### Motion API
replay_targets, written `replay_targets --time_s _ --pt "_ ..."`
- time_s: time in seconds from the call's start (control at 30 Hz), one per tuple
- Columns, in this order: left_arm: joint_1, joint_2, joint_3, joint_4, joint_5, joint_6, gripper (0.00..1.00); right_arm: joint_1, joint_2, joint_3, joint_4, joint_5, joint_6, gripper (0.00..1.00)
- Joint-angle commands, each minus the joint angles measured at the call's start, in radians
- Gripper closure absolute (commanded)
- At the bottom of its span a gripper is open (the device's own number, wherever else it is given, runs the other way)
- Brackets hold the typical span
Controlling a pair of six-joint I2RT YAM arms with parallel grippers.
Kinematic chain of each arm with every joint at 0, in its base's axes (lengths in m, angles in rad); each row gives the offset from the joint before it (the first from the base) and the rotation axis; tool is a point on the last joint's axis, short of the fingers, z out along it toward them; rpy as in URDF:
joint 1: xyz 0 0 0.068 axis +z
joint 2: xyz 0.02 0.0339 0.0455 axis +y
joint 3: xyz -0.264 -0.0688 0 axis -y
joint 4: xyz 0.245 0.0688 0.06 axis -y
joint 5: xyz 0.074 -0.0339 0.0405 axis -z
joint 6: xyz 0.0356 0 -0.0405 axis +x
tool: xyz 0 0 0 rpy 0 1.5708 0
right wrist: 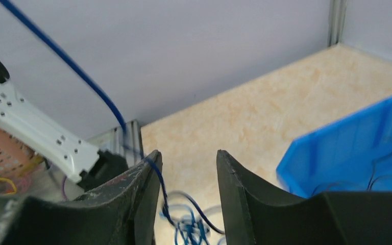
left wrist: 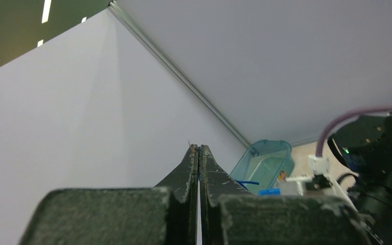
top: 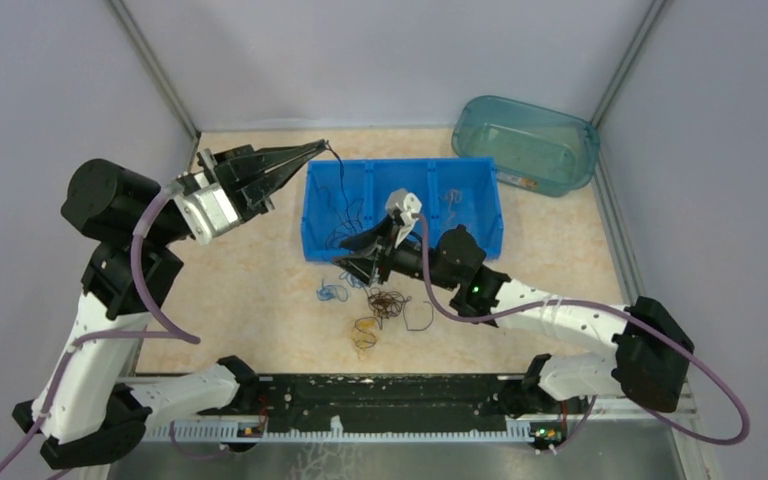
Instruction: Untangle the cables
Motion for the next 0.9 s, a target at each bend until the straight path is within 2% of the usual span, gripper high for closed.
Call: replay_targets --time_s 0.0,0.3,0.87 --pt "-0.004 0.010 0.057 0.010 0.011 0.018 1.00 0.009 0.021 -0.120 0.261 -0.001 0.124 0.56" --pt "-0.004 0.035 0.122 0.014 0.003 0.031 1.00 0.086 0.140 -0.199 0.345 0.029 0.161 0.62" --pt "-0.004 0.099 0.309 0.091 -0.031 0.151 1.00 0.091 0.271 -0.492 0.557 0.150 0.239 0.65"
